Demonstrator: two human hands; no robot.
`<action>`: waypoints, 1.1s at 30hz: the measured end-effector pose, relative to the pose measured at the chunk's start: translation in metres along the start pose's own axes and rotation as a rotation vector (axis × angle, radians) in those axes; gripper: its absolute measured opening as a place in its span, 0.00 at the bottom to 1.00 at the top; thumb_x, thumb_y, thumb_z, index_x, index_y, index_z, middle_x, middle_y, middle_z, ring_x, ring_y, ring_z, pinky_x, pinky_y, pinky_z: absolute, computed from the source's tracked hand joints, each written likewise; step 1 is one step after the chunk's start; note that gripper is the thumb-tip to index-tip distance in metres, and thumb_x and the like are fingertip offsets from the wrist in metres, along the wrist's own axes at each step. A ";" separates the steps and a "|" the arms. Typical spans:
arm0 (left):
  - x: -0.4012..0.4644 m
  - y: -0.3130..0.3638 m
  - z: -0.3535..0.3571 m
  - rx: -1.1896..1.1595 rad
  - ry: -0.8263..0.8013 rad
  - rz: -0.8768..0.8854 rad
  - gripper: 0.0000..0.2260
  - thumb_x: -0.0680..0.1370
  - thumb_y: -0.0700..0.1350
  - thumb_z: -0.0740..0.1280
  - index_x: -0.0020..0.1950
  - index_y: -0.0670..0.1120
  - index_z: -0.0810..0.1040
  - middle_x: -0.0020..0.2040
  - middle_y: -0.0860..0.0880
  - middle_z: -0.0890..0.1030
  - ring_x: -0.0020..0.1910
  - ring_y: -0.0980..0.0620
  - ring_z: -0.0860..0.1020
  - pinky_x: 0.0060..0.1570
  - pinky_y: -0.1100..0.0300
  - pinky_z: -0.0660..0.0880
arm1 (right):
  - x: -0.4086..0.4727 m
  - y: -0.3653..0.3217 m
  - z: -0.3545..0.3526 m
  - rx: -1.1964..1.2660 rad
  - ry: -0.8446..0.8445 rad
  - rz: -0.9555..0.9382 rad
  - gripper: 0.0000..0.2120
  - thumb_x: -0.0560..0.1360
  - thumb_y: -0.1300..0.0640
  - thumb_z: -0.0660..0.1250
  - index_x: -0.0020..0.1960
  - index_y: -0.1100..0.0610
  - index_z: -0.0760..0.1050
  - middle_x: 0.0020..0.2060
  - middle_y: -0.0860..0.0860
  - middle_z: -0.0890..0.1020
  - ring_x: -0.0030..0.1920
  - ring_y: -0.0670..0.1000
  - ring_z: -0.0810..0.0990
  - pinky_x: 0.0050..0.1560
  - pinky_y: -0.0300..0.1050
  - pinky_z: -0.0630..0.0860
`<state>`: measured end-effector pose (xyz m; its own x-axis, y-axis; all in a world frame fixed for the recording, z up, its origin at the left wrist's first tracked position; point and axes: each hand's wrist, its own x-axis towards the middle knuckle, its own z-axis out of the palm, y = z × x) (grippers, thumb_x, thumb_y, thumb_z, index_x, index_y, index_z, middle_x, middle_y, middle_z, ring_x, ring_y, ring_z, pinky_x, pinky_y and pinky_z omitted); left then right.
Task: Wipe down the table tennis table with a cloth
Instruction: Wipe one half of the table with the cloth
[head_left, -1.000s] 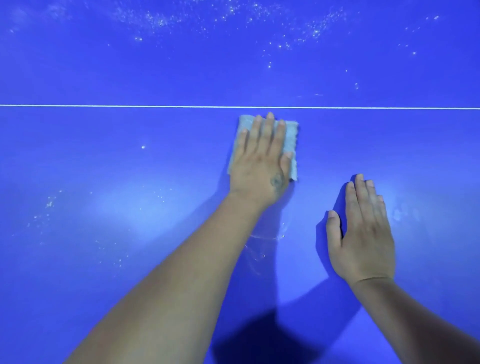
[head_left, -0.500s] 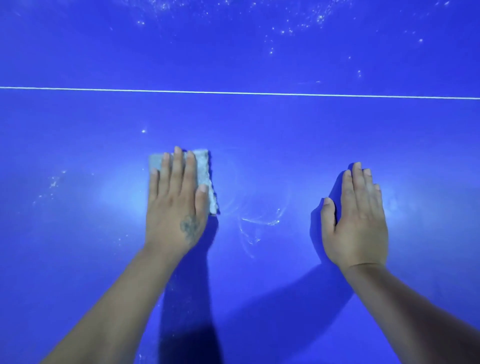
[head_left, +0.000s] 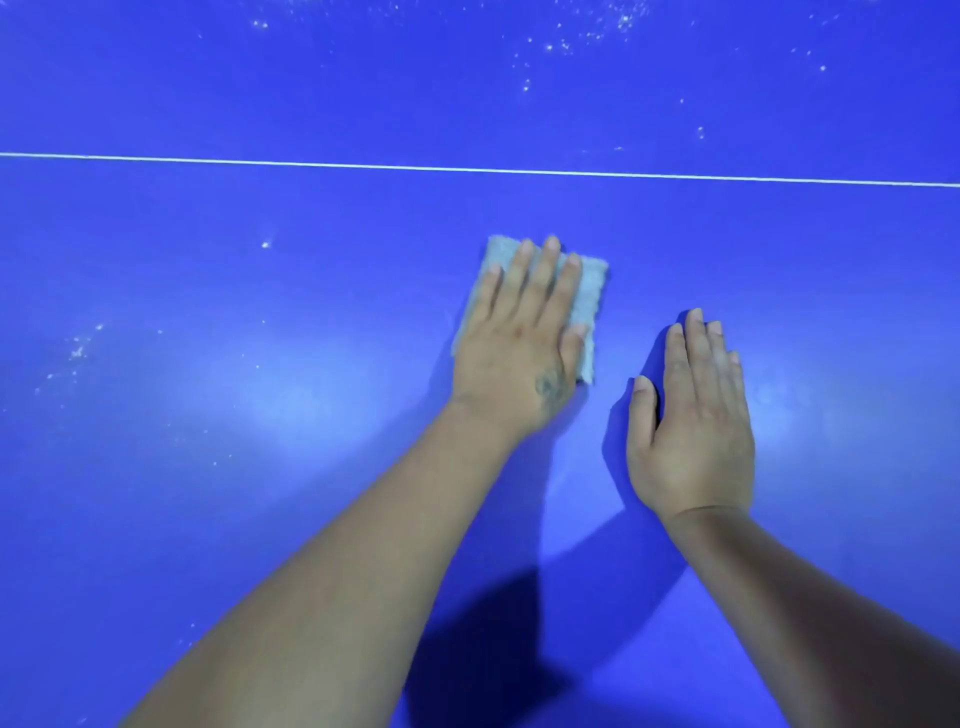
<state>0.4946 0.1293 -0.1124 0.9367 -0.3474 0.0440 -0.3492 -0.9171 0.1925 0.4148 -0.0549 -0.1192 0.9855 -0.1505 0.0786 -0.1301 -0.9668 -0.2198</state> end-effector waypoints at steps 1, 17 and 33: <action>0.011 -0.012 -0.001 -0.009 0.006 -0.046 0.29 0.88 0.55 0.48 0.87 0.44 0.58 0.87 0.44 0.57 0.87 0.43 0.53 0.84 0.42 0.51 | 0.000 0.000 0.000 0.000 0.000 0.001 0.30 0.86 0.50 0.52 0.84 0.63 0.59 0.85 0.56 0.57 0.86 0.55 0.52 0.85 0.58 0.53; -0.170 -0.019 -0.026 0.005 -0.064 -0.326 0.29 0.88 0.51 0.51 0.88 0.41 0.53 0.88 0.42 0.50 0.88 0.42 0.47 0.84 0.37 0.53 | 0.000 -0.002 -0.001 -0.042 -0.006 0.000 0.30 0.87 0.50 0.50 0.84 0.63 0.58 0.86 0.56 0.56 0.86 0.55 0.51 0.85 0.58 0.52; 0.013 -0.030 0.002 -0.019 0.018 -0.180 0.31 0.87 0.58 0.47 0.88 0.46 0.58 0.88 0.44 0.57 0.87 0.42 0.53 0.85 0.42 0.49 | -0.001 0.000 0.001 -0.006 0.010 -0.012 0.29 0.86 0.52 0.47 0.84 0.63 0.60 0.85 0.55 0.58 0.86 0.56 0.52 0.85 0.55 0.50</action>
<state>0.5174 0.1516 -0.1190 0.9845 -0.1738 0.0250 -0.1750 -0.9603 0.2170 0.4141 -0.0550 -0.1198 0.9858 -0.1411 0.0909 -0.1192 -0.9697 -0.2132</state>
